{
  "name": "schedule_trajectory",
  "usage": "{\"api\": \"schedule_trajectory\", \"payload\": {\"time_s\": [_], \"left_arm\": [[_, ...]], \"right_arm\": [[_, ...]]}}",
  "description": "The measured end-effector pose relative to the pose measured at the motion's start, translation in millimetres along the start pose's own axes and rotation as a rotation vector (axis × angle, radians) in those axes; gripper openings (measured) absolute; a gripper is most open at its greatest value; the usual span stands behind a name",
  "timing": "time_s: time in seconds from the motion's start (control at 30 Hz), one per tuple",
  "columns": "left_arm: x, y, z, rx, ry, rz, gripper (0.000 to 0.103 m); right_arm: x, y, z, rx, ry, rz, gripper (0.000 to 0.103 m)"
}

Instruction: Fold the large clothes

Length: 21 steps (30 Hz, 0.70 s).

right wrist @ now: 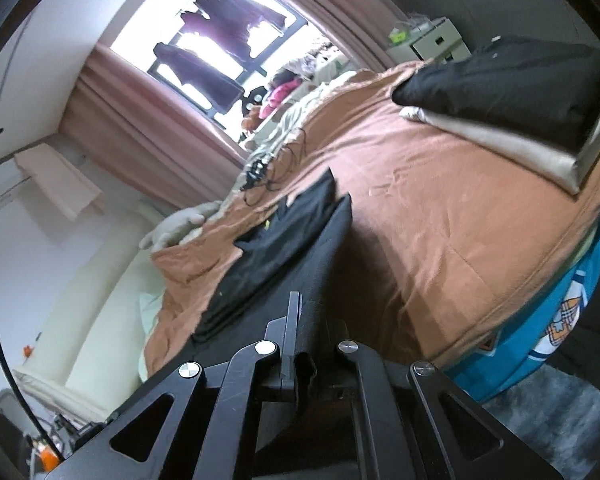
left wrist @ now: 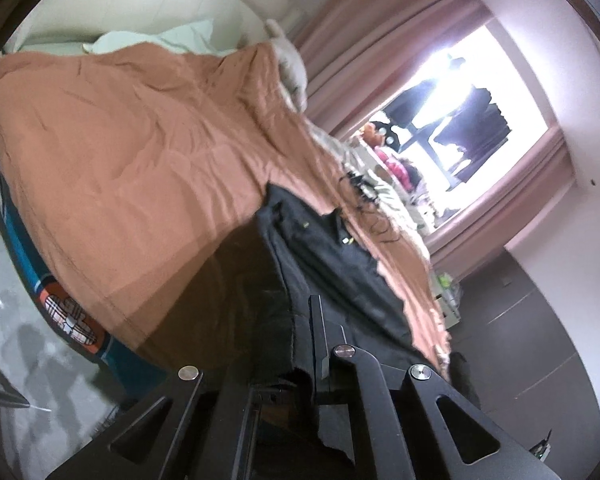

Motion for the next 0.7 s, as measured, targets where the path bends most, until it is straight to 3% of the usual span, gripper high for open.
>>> {"api": "schedule_trajectory", "payload": {"time_s": [0.43, 0.7], "left_arm": [[73.3, -100.3, 8.6, 0.133, 0.036, -0.115, 0.002], [98.2, -117.4, 30.4, 0.177, 0.031, -0.159, 0.002]], "right_arm": [[-43.0, -118.2, 18.8, 0.124, -0.021, 0.145, 0.003], [-76.4, -134.1, 42.9, 0.179, -0.043, 0.191, 0.004]]}}
Point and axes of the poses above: each gripper's, at about its wrist camera, not at the fingertips, and y roughly the way its jaws point, x to its right, z to its top, the point moved 8 cm from there along y, roughly the way its jaws point, and after that the axes turned 6 degrees about -z, right-handed, at the moved point
